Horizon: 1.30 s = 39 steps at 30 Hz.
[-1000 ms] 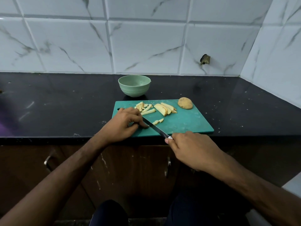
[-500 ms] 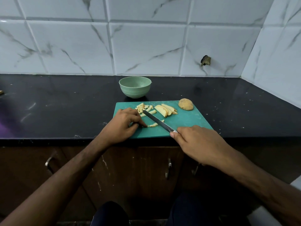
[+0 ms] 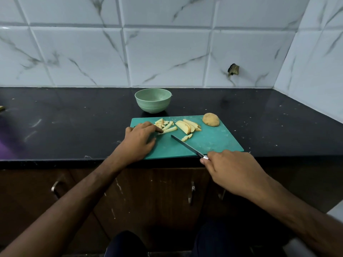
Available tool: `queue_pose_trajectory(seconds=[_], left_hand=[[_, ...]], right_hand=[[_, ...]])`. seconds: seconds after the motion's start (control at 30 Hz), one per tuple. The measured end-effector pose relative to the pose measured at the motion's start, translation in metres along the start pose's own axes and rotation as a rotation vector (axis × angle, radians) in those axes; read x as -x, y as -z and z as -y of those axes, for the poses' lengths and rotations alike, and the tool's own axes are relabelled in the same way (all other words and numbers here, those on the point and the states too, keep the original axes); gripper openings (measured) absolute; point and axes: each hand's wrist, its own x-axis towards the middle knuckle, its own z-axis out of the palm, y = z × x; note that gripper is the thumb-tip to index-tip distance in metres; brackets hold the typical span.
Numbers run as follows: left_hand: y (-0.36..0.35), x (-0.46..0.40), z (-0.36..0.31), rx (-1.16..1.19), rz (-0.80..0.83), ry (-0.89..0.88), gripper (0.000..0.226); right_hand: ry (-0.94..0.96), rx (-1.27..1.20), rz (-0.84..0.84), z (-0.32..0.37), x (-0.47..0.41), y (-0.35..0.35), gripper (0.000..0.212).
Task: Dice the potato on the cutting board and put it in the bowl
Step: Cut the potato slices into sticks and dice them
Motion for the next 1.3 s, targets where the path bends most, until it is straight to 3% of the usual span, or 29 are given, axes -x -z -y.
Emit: queue_pose_trajectory(seconds=[0.23, 0.53, 1.07, 1.3], left_hand=[[0.002, -0.003, -0.001, -0.082, -0.055, -0.059, 0.023], [0.005, -0.012, -0.008, -0.115, -0.144, -0.125, 0.016], [0.005, 0.001, -0.002, 0.030, -0.049, -0.141, 0.025], [0.006, -0.002, -0.001, 0.077, -0.003, -0.117, 0.025]], right_hand=[[-0.098, -0.091, 0.100, -0.025, -0.006, 0.004, 0.041], [-0.093, -0.145, 0.077, -0.016, -0.022, 0.009, 0.043], [-0.059, -0.179, 0.129, -0.014, -0.008, 0.007, 0.044], [-0.103, -0.141, 0.032, -0.016, -0.015, 0.002, 0.042]])
